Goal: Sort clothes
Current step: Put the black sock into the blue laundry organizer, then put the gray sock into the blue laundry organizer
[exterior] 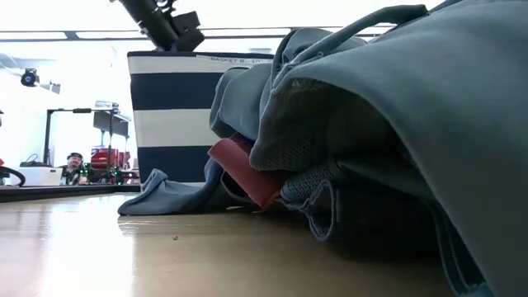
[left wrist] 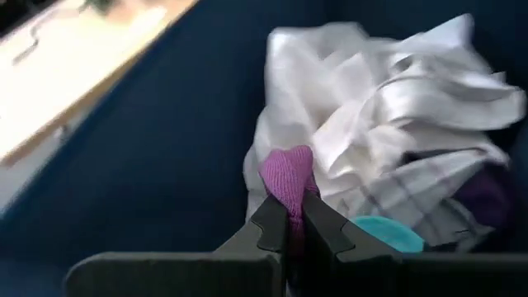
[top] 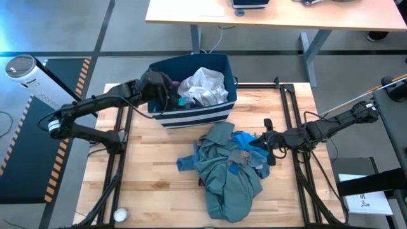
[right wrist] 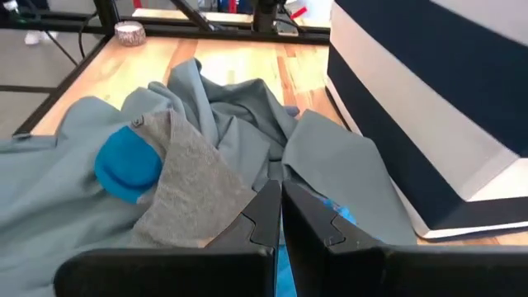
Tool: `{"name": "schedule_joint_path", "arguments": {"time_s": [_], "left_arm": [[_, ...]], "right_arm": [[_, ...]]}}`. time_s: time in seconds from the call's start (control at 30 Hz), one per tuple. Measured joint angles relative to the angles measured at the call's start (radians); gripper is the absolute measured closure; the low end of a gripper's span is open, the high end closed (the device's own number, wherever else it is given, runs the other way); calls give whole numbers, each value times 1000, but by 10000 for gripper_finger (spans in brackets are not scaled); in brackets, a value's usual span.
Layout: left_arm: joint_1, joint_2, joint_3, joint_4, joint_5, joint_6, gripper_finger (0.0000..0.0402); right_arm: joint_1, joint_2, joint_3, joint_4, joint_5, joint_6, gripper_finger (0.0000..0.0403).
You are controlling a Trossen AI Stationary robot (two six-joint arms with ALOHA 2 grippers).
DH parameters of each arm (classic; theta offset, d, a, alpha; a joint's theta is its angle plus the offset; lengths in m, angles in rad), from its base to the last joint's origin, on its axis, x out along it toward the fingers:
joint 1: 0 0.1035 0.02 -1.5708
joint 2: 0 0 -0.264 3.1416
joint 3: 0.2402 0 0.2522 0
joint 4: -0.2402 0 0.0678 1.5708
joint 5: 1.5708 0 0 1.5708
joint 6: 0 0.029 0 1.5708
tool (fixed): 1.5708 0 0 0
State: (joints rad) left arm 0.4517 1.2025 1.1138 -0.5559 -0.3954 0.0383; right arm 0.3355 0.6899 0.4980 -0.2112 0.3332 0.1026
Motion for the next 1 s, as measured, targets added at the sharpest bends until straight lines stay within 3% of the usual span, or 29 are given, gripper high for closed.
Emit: {"name": "schedule_joint_path", "arguments": {"time_s": [0.27,0.73,0.87,1.0], "left_arm": [[13,-13,-14,118,-1,13,363],[11,-17,3,181,41,4,203],[-13,-65,-12,202,39,4,202],[-83,-147,-100,406,40,35,246]], "right_arm": [[0,0,-1,40,0,0,403],[0,0,-1,50,0,2,403],[0,0,-1,65,0,1,403],[0,3,-1,68,0,2,403]]}}
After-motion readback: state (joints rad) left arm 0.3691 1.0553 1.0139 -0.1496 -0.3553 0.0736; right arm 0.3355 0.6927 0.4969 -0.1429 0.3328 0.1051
